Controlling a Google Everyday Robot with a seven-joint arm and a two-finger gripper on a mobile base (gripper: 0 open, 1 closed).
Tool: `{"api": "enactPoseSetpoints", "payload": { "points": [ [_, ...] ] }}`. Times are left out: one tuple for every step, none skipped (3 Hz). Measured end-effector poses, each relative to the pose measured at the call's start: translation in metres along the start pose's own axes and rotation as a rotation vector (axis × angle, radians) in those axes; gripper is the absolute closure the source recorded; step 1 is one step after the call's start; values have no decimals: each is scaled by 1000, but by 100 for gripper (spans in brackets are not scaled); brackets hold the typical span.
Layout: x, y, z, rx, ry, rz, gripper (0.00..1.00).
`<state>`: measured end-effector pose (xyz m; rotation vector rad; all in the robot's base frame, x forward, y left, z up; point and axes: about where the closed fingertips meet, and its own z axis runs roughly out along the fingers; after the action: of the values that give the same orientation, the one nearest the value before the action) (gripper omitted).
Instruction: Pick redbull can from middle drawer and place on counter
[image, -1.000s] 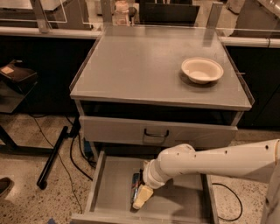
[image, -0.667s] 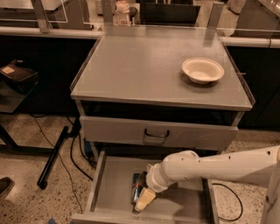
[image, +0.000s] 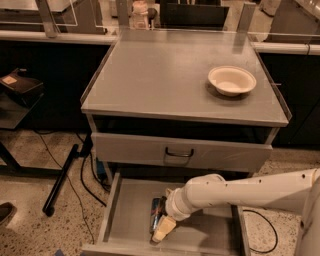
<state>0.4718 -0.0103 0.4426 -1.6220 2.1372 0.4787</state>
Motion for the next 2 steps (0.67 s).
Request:
{"api": "enactPoseSetpoints", "payload": {
  "points": [
    [-8,-4,19,-4,-28,-19,0],
    [-10,-8,35,-8,-44,-29,0]
  ]
}}
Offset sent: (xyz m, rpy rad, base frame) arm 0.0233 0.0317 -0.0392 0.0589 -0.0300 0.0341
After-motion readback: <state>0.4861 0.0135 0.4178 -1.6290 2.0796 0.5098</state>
